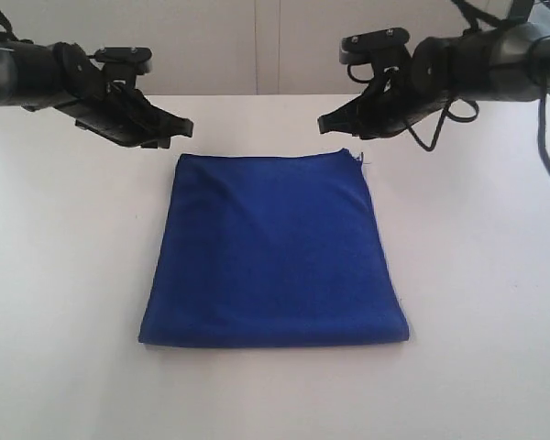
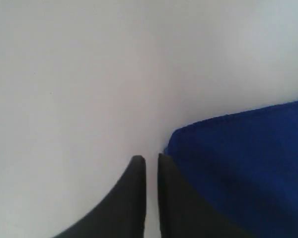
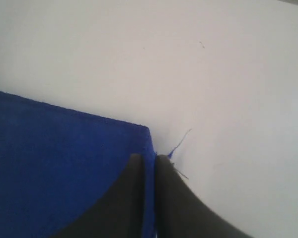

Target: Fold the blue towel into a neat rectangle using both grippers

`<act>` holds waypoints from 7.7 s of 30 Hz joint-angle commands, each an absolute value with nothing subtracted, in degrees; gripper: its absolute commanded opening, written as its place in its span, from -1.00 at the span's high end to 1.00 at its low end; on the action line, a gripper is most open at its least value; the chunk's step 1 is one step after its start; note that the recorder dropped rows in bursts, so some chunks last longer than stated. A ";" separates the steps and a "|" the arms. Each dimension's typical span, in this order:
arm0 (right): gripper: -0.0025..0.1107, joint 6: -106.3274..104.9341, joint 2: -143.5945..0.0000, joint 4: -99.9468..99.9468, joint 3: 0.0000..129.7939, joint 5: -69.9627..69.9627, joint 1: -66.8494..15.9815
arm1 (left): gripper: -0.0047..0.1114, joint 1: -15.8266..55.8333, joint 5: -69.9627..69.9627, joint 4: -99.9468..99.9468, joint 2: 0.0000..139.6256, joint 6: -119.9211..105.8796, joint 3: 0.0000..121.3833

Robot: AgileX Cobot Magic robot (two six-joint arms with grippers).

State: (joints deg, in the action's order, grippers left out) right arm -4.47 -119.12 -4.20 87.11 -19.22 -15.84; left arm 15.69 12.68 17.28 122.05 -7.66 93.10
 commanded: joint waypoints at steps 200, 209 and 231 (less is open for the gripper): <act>0.28 -77.86 -96.10 -18.54 50.57 -45.25 -20.60 | 0.24 25.98 38.16 30.63 99.19 -79.96 55.81; 0.28 -77.95 -96.75 -19.83 50.57 -44.56 -20.60 | 0.24 25.98 38.76 30.63 102.82 -79.96 55.81; 0.28 -77.95 -100.75 -20.89 50.57 -43.19 -20.60 | 0.24 25.98 36.21 29.48 103.57 -79.59 55.71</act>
State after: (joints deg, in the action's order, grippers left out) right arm -77.44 -100.32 -20.64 50.79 -43.12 -20.55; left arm 25.94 36.05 29.75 103.80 -79.73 56.07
